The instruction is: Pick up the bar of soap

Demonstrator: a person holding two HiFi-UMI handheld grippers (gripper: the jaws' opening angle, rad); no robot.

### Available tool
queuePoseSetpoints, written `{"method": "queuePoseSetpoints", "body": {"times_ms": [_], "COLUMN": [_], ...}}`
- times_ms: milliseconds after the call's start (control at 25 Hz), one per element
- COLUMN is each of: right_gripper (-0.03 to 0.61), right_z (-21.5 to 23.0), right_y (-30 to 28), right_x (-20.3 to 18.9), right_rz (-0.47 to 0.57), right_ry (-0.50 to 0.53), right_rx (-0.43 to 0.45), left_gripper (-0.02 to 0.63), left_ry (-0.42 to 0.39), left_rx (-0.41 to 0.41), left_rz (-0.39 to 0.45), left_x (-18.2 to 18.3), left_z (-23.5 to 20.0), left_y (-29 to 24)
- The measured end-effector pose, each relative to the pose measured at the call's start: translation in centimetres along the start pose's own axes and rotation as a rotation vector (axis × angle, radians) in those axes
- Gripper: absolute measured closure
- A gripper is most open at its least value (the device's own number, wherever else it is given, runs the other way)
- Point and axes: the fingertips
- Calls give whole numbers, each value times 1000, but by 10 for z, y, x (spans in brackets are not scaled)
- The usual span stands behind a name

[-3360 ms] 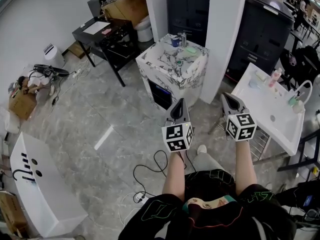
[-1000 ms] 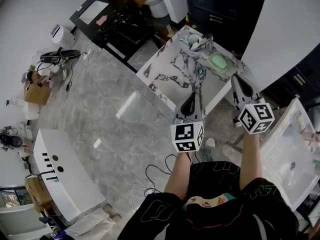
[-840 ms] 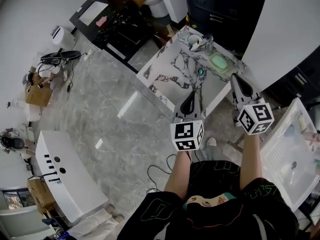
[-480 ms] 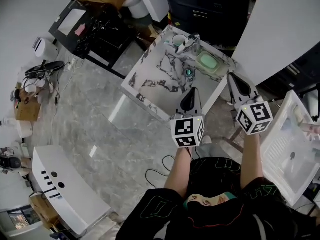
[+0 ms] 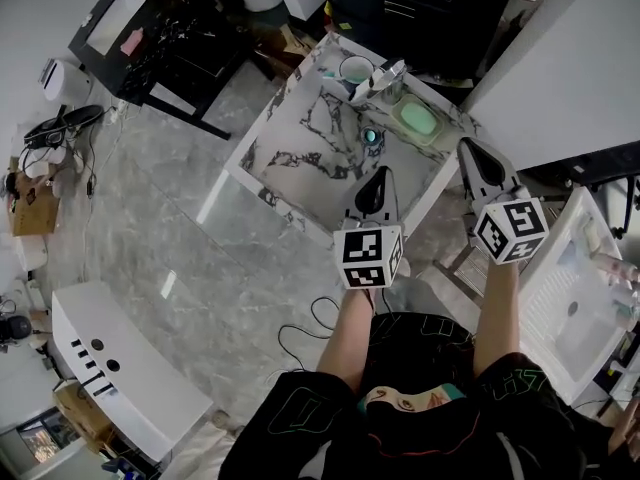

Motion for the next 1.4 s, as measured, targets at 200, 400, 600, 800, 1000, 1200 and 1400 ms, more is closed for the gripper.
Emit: {"method": "queuePoseSetpoints", "body": {"times_ms": [200,400,600,800,1000,1200,1400], "right_gripper": [572,572,534,511,496,454,390], "right_z": [-2,-1,-6,-8,-8,-5,-3], "right_y": [-29,-55,-79,-101,-120,-138,-154], "right_x": [-6,-13,-35,-56,-72,-95,-121], "right_rz": [-84,-143,-234,-319,-387,-488,-605], "right_ry": [143,223,304,399,450,495,521], "right_rx": [55,75,96,140,171,191,201], "left_gripper": [606,606,606,606,606,606,606], "left_ry": [42,67,88,111,120,131,141], "left_rx": [-10,-13,-4,12,3,2,12], "left_rz": [-24,-36,-39,-45,-69,-87,-102], "left_x": [-10,-16,-18,-20,-22,-21,-23], "left_z": [-7,-17,-32,-49,-57,-72,-89], "left_y": [-11,-17,-20,-21,-22,-23,-23]}}
Point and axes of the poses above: the fingertips, and each gripper's own axes: y backward along the fingers, z to its right, x out of its top, and after that the axes turned 14 degrees about -x, right-handed
